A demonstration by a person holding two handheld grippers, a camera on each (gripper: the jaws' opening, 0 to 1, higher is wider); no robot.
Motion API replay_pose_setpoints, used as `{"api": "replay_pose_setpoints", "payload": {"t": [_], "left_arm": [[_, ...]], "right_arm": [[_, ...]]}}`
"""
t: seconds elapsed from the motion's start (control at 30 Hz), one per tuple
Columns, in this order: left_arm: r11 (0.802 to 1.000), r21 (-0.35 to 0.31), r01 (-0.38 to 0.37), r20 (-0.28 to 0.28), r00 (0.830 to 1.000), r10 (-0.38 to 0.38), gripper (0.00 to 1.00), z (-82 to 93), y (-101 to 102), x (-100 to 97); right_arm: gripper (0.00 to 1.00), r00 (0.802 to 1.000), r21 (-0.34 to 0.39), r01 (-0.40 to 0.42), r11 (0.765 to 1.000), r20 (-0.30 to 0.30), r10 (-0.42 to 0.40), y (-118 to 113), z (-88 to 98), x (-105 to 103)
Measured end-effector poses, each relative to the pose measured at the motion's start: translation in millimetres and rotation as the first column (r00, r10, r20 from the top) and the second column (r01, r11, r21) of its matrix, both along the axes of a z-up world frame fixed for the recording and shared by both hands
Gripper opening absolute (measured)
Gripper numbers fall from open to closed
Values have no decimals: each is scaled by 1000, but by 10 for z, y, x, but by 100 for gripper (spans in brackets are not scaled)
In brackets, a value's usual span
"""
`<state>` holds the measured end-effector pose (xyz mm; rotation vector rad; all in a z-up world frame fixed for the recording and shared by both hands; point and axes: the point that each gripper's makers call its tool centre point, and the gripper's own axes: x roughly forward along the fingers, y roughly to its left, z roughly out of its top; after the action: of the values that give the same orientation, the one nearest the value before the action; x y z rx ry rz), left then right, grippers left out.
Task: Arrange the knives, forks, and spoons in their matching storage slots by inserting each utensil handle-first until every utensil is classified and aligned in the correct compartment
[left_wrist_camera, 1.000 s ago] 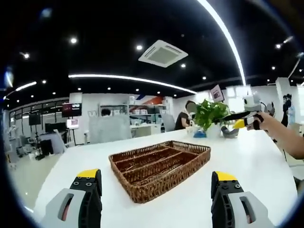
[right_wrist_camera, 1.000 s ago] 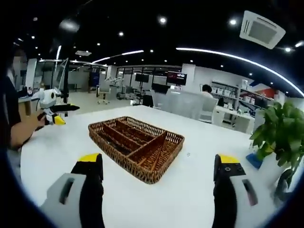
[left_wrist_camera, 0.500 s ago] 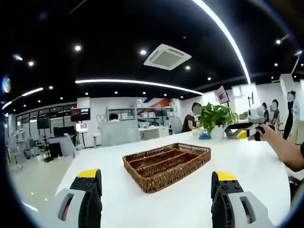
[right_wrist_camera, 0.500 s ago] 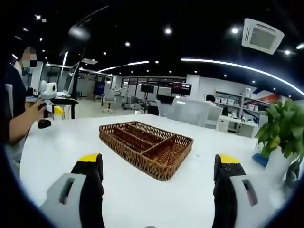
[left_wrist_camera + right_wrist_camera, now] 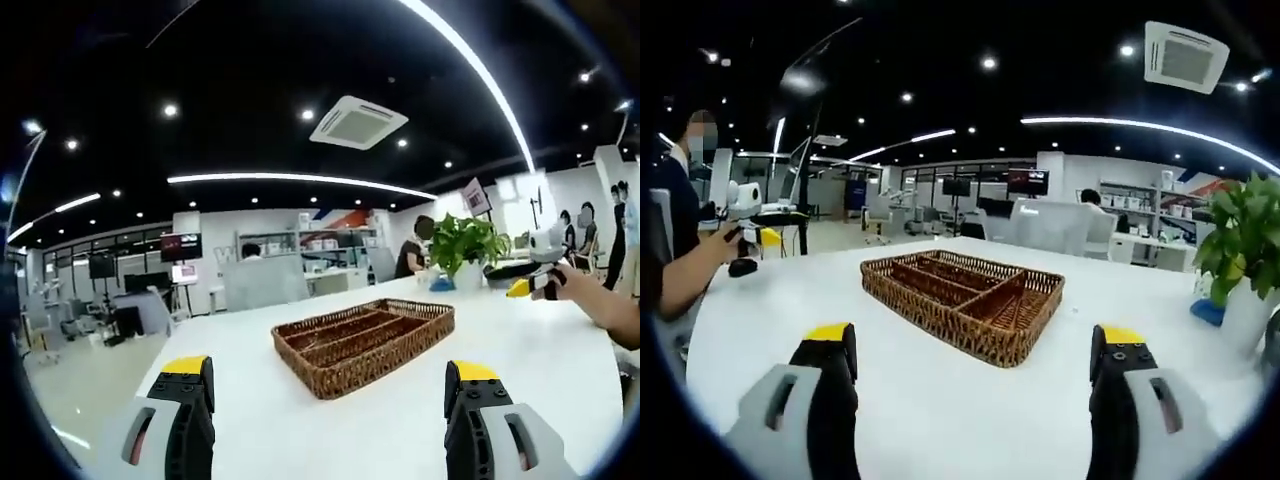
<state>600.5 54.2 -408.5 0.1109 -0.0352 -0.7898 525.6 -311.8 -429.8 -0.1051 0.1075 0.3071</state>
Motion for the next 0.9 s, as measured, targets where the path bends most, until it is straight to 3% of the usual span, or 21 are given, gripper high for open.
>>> {"api": "replay_pose_setpoints", "payload": {"t": [0.13,0.33,0.5,0.7,0.73,0.77,0.8,0.9], "left_arm": [[1000,-17,9,39,999,-9,100,115,-89,90],[997,54,62,21,998,-64,100,181,-281,206],[994,43,99,20,995,-100,100,324,-361,363],[983,-149,106,-14,994,-109,100,318,-409,458],[983,-150,105,-23,994,-110,100,268,-413,460],[985,-132,109,-31,993,-114,100,222,-418,458],[993,-35,109,-77,991,-111,100,22,-428,426],[993,99,60,-11,998,-60,100,-64,-406,458]], "right_arm": [[99,1000,10,-13,1000,14,13,54,21,-5],[99,999,46,28,999,19,-28,-109,24,-37],[100,998,50,58,997,16,-59,-211,26,-24],[100,996,47,84,995,17,-84,-286,-13,-2],[100,995,45,96,994,12,-97,-318,-37,9],[100,995,42,101,994,8,-102,-332,-48,14],[100,994,32,112,993,-14,-112,-376,-96,25],[100,992,18,123,992,-4,-123,-378,-65,-8]]}}
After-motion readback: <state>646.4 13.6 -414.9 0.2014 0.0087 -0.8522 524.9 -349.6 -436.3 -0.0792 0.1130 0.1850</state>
